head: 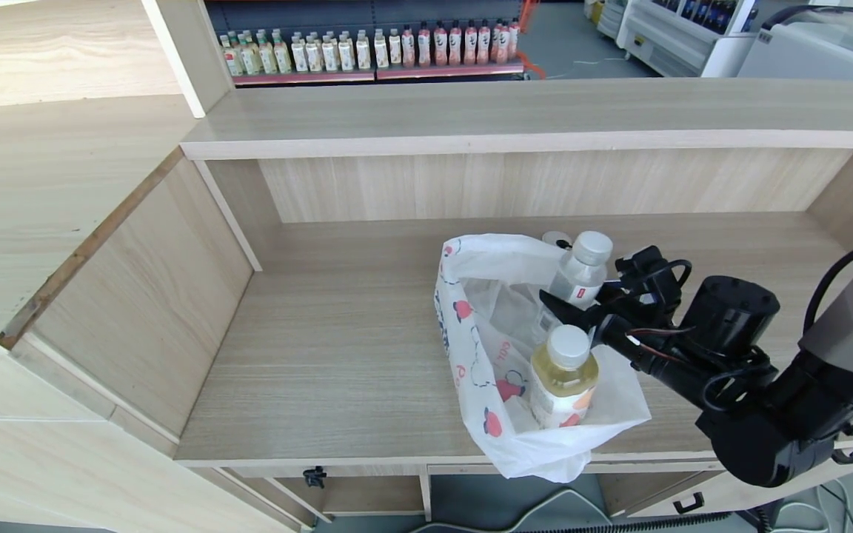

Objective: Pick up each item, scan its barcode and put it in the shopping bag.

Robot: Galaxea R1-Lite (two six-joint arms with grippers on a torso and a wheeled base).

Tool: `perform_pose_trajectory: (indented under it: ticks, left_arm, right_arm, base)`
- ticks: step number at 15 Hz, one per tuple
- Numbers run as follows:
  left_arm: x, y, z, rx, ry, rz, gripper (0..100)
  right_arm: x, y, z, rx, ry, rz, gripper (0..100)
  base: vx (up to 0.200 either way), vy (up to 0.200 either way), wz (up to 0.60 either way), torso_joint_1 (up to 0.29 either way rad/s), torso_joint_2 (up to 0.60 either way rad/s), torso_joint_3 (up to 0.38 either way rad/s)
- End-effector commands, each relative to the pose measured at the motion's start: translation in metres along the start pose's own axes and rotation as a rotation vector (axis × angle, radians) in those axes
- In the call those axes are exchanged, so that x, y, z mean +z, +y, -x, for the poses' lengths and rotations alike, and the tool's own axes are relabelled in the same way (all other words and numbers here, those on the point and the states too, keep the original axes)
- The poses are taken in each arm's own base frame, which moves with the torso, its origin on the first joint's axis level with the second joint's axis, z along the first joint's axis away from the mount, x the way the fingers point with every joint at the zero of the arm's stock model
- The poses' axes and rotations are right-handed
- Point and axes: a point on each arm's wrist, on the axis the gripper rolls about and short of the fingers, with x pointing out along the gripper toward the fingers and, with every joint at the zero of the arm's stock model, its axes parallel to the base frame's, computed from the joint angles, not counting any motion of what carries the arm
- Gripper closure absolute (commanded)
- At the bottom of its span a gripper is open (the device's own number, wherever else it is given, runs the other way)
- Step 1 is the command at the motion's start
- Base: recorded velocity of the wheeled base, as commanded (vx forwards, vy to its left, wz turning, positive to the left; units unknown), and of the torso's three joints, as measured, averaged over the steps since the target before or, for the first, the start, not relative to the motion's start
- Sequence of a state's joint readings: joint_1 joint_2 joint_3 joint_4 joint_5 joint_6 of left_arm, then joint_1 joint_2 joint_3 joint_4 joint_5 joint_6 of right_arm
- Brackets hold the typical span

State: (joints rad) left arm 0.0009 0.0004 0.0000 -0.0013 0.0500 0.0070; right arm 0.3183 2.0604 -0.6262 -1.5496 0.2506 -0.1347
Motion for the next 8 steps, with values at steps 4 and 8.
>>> perform_pose_trajectory:
  ticks: [4,8]
  left_arm:
    - [0.0000,0.0000,0.0000,0.001,-0.001,-0.001,0]
    - [0.0000,0.0000,0.0000,0.001,-0.001,-0.001,0]
  right_arm:
    - [-0.0070,-0.0020,0.0003,-0.007,0.018,0.006,100]
    - [-0.0058,-0.0020,0.0008,-0.005,0.016,0.011,0]
  base:
    - [0.000,0.000,0.00,0.000,0.00,0.000]
    - [0.000,0.000,0.00,0.000,0.00,0.000]
